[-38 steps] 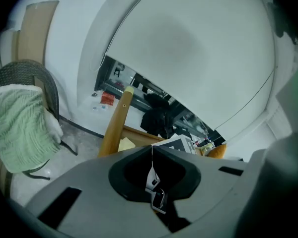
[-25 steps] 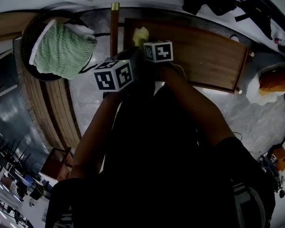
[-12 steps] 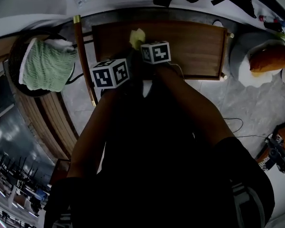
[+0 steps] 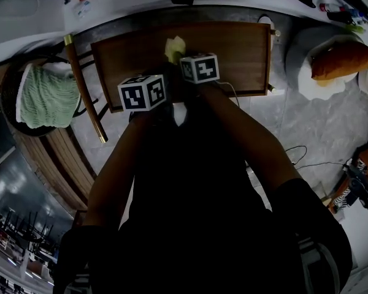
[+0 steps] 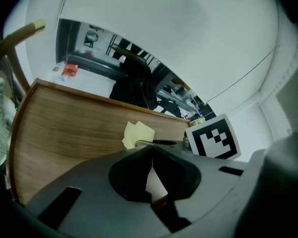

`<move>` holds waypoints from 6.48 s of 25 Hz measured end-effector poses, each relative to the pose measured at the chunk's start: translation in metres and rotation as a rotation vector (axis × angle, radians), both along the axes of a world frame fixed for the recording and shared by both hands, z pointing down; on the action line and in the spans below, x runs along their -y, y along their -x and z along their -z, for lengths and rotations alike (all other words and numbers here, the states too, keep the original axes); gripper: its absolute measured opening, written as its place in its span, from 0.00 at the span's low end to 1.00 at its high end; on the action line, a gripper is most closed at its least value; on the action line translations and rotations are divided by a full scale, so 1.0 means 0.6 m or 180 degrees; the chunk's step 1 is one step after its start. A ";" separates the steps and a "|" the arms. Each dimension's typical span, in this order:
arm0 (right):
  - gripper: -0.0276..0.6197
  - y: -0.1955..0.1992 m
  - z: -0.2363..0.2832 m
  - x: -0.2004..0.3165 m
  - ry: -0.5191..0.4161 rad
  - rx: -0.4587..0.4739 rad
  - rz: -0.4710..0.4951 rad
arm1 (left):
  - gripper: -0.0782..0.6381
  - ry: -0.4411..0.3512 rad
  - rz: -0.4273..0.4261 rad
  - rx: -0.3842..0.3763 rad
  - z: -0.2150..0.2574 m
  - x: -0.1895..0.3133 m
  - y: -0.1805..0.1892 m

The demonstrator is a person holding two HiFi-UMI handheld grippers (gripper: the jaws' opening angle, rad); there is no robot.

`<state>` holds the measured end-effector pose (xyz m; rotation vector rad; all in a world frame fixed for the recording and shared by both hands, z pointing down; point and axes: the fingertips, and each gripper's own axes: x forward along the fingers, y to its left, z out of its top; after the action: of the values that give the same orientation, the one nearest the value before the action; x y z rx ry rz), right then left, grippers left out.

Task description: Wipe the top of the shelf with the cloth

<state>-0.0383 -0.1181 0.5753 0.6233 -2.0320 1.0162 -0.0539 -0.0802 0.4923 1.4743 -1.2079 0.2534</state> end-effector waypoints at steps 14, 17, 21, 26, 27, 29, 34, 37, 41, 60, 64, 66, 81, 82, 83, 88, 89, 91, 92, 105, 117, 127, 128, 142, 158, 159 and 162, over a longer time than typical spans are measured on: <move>0.11 -0.162 0.002 0.058 -0.0074 -0.0092 -0.0296 | 0.12 0.0029 -0.0168 -0.0012 -0.032 0.054 -0.120; 0.11 -0.205 0.004 0.074 -0.0094 -0.0110 -0.0388 | 0.12 0.0033 -0.0231 -0.0016 -0.038 0.067 -0.152; 0.11 -0.252 0.008 0.092 -0.0122 -0.0126 -0.0442 | 0.12 0.0006 -0.0296 -0.0072 -0.040 0.085 -0.201; 0.11 -0.297 0.011 0.111 -0.0143 -0.0166 -0.0555 | 0.13 -0.0022 -0.0396 -0.0155 -0.046 0.102 -0.254; 0.11 -0.305 0.011 0.115 -0.0154 -0.0169 -0.0572 | 0.12 -0.0029 -0.0412 -0.0168 -0.047 0.106 -0.261; 0.11 -0.320 0.013 0.121 -0.0156 -0.0156 -0.0625 | 0.12 -0.0039 -0.0442 -0.0192 -0.049 0.113 -0.274; 0.11 -0.363 0.016 0.140 -0.0110 -0.0154 -0.0883 | 0.12 -0.0066 -0.0499 -0.0248 -0.057 0.131 -0.296; 0.11 -0.389 0.020 0.153 -0.0123 -0.0176 -0.1035 | 0.12 -0.0078 -0.0506 -0.0241 -0.060 0.142 -0.295; 0.11 -0.418 0.023 0.163 -0.0126 -0.0231 -0.1219 | 0.12 -0.0118 -0.0474 -0.0285 -0.059 0.151 -0.294; 0.11 -0.437 0.078 0.166 -0.0398 -0.0673 -0.1788 | 0.12 -0.0268 -0.0065 -0.0459 -0.040 0.105 -0.158; 0.11 -0.301 0.106 0.114 -0.0381 -0.0392 -0.1329 | 0.12 -0.0256 0.0206 -0.0544 -0.025 0.074 -0.081; 0.11 -0.231 0.111 0.082 -0.0282 -0.0243 -0.1149 | 0.12 -0.0207 0.0415 -0.0528 -0.010 0.056 -0.035; 0.11 0.230 0.052 -0.157 0.0461 0.0446 0.0018 | 0.12 0.0181 0.1025 0.0322 0.051 -0.139 0.267; 0.11 0.251 0.045 -0.172 0.0541 0.0486 0.0070 | 0.12 0.0187 0.1023 0.0350 0.053 -0.147 0.279; 0.11 0.269 0.039 -0.187 0.0584 0.0512 0.0140 | 0.12 0.0199 0.1033 0.0352 0.055 -0.156 0.289; 0.11 0.328 0.017 -0.234 0.0598 0.0583 0.0494 | 0.12 0.0182 0.1197 0.0226 0.081 -0.179 0.313; 0.11 0.334 0.011 -0.240 0.0605 0.0570 0.0532 | 0.12 0.0167 0.1202 0.0240 0.086 -0.182 0.318; 0.11 0.341 -0.003 -0.247 0.0563 0.0506 0.0628 | 0.12 0.0152 0.1210 0.0249 0.088 -0.185 0.325; 0.11 0.344 -0.009 -0.248 0.0521 0.0476 0.0677 | 0.12 0.0153 0.1212 0.0244 0.087 -0.187 0.328; 0.11 0.291 -0.016 -0.229 0.0300 0.0220 0.0646 | 0.12 0.0398 0.1028 0.0112 0.025 -0.196 0.276; 0.11 0.179 -0.010 -0.179 0.0213 0.0198 0.0467 | 0.12 0.0551 0.0706 0.0492 -0.057 -0.169 0.189; 0.11 0.068 -0.007 -0.130 0.0110 0.0114 0.0388 | 0.12 0.0565 0.0519 0.0595 -0.087 -0.131 0.101; 0.11 0.056 -0.007 -0.125 0.0092 0.0103 0.0389 | 0.12 0.0567 0.0496 0.0579 -0.090 -0.127 0.086; 0.11 -0.129 -0.001 -0.046 -0.0081 -0.0050 0.0263 | 0.12 0.0371 0.0074 0.0718 -0.111 -0.039 -0.072; 0.11 -0.345 0.015 0.038 -0.0219 -0.0408 -0.0181 | 0.12 0.0011 -0.0486 0.0566 -0.097 0.075 -0.303; 0.11 -0.357 0.016 0.043 -0.0235 -0.0446 -0.0209 | 0.12 -0.0003 -0.0490 0.0552 -0.097 0.080 -0.312; 0.11 -0.388 0.020 0.058 -0.0300 -0.0564 -0.0280 | 0.12 -0.0020 -0.0511 0.0522 -0.099 0.089 -0.332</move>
<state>0.1947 -0.1526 0.5632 0.8294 -1.9187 0.8859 0.1451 -0.1337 0.5515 1.5822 -1.2215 0.4877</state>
